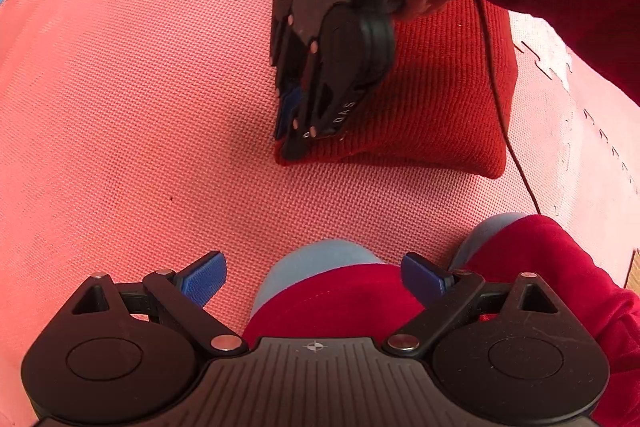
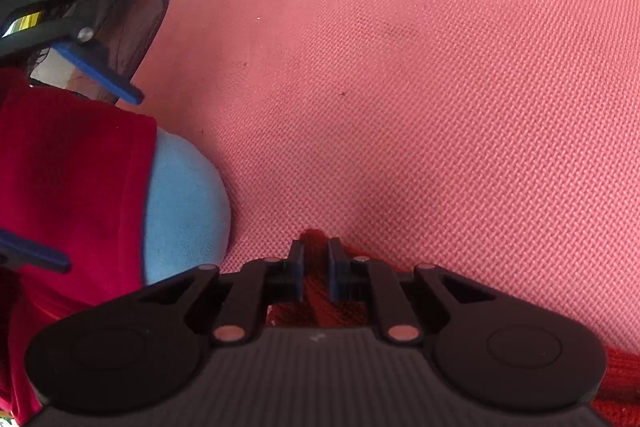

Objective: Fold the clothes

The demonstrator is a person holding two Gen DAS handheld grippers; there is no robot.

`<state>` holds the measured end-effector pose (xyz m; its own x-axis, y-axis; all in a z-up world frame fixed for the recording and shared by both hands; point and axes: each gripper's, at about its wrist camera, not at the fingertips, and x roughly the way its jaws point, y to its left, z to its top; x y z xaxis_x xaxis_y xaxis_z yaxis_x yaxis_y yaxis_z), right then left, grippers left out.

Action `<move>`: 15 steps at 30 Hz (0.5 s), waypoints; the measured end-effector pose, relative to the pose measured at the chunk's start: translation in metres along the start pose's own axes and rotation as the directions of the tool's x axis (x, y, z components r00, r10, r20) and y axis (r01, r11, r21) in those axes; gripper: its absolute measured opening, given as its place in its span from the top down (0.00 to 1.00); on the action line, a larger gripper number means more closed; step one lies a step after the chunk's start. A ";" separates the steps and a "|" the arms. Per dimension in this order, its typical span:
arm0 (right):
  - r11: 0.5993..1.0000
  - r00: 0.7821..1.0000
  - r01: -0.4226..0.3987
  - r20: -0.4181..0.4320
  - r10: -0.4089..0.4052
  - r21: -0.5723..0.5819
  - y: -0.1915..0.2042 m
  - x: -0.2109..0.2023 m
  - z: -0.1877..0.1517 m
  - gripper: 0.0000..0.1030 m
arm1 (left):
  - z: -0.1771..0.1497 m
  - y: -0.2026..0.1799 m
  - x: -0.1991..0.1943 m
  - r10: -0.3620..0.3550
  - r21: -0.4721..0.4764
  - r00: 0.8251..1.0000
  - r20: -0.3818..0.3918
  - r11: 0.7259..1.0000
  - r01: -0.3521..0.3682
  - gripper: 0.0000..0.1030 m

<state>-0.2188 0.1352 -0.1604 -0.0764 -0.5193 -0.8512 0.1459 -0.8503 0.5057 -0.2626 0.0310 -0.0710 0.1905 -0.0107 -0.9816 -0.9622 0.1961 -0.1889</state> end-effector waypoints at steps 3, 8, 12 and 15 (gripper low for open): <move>0.999 1.000 0.006 0.014 -0.007 0.040 -0.007 0.007 -0.003 0.88 | -0.001 -0.003 -0.003 0.000 0.007 1.000 0.005 1.000 0.000 0.08; 0.987 0.993 0.094 0.055 -0.102 0.132 0.006 0.006 -0.005 0.75 | 0.003 -0.001 -0.013 0.004 0.012 1.000 0.011 1.000 -0.005 0.08; 0.969 0.956 0.174 0.206 -0.208 0.174 0.025 -0.041 -0.018 0.61 | 0.002 -0.004 -0.012 0.008 0.017 1.000 0.012 1.000 -0.008 0.08; 0.924 0.893 0.233 0.310 -0.326 0.303 0.035 -0.086 -0.045 0.56 | 0.003 -0.008 -0.012 0.004 0.022 1.000 0.024 1.000 -0.005 0.08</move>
<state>-0.1628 0.1544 -0.0759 -0.4212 -0.2129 -0.8816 -0.1814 -0.9326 0.3119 -0.2570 0.0321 -0.0572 0.1909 0.0137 -0.9815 -0.9586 0.2180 -0.1834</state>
